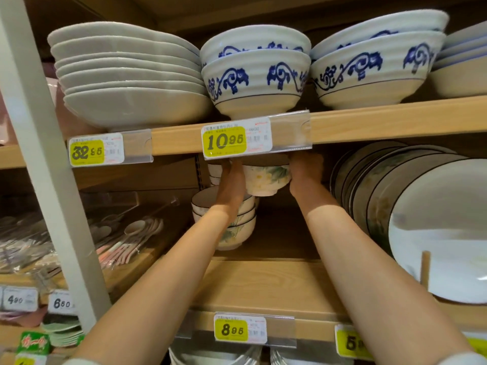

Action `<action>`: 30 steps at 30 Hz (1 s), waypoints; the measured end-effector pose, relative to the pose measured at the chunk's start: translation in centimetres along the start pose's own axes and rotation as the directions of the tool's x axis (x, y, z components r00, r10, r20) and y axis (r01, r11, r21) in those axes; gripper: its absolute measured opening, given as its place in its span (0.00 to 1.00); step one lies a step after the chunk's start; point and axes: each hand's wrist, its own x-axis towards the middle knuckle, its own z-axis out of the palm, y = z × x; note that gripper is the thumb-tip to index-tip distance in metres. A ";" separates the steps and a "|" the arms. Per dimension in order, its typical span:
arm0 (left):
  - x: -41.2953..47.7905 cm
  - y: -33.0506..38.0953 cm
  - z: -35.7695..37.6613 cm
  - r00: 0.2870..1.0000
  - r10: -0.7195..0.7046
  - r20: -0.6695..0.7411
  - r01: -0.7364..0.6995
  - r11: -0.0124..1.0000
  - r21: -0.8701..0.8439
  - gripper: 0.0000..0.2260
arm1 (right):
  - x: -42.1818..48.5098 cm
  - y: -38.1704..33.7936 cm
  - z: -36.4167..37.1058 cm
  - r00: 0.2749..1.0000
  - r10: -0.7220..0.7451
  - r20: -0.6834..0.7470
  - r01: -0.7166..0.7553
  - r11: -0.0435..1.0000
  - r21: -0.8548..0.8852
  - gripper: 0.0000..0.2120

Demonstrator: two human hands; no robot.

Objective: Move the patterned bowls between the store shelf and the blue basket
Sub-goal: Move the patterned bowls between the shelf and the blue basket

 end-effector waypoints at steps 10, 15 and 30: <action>-2.6 -3.6 7.1 0.975 -0.202 -0.090 0.202 0.979 -0.010 0.20 | 0.8 3.8 -4.6 0.966 0.253 0.047 -0.257 0.962 0.096 0.14; -3.3 -6.9 7.2 0.937 -0.347 -0.039 0.350 0.933 0.087 0.20 | 1.2 6.8 -6.0 0.963 0.269 -0.022 -0.270 0.961 -0.065 0.15; -3.7 -9.7 6.7 0.892 -0.453 0.004 0.452 0.891 -0.049 0.20 | 0.0 10.0 -7.0 0.978 0.210 -0.004 -0.210 0.974 -0.084 0.23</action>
